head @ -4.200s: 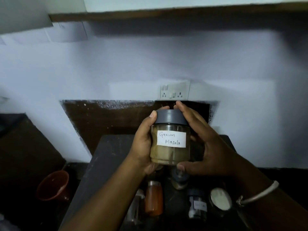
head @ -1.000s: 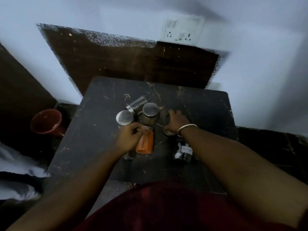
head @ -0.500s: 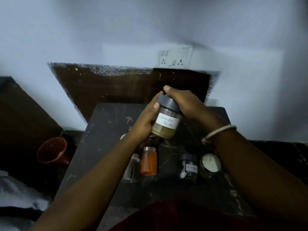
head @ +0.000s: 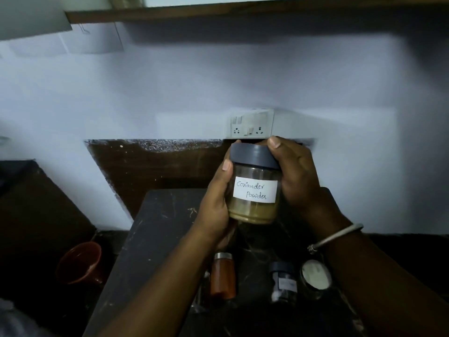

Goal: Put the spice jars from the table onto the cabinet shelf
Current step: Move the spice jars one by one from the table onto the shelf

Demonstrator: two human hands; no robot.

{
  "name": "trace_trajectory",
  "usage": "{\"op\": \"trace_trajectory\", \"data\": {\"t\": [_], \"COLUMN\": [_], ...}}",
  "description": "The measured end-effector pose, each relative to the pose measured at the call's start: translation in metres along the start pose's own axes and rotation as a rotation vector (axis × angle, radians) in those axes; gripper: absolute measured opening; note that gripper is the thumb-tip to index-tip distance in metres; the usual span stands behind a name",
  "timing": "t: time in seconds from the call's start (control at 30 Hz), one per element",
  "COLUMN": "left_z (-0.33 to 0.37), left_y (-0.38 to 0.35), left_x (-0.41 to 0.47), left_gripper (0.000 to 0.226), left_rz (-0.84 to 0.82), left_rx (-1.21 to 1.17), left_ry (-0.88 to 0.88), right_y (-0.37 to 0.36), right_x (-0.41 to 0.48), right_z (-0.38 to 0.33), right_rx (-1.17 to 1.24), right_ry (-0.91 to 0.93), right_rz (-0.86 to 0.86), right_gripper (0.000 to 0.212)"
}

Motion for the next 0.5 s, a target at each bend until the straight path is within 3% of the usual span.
{"op": "trace_trajectory", "data": {"t": [0.13,0.3,0.5], "left_z": [0.002,0.017,0.054], "left_y": [-0.003,-0.016,-0.041], "left_x": [-0.002,0.002,0.016], "left_gripper": [0.081,0.077,0.075], "left_rz": [0.004,-0.001,-0.012], "left_rx": [-0.009,0.033,0.064], "left_ry": [-0.003,-0.045,-0.121], "right_y": [0.0,0.0,0.012], "right_x": [0.0,0.009,0.014], "right_z": [-0.005,-0.021,-0.048], "right_rx": [-0.016,-0.035,-0.012], "right_ry": [0.013,0.007,0.005], "right_rz": [0.006,-0.002,0.037], "right_gripper": [0.061,0.04,0.042]}}
Point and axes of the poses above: each hand's wrist, its own x-axis towards the middle knuckle, its own y-axis out of the back of the hand, z = x × y, the point moved 7 cm from there along x, towards the middle knuckle, and after that the axes turned 14 degrees about -x, right-handed, at the moved point
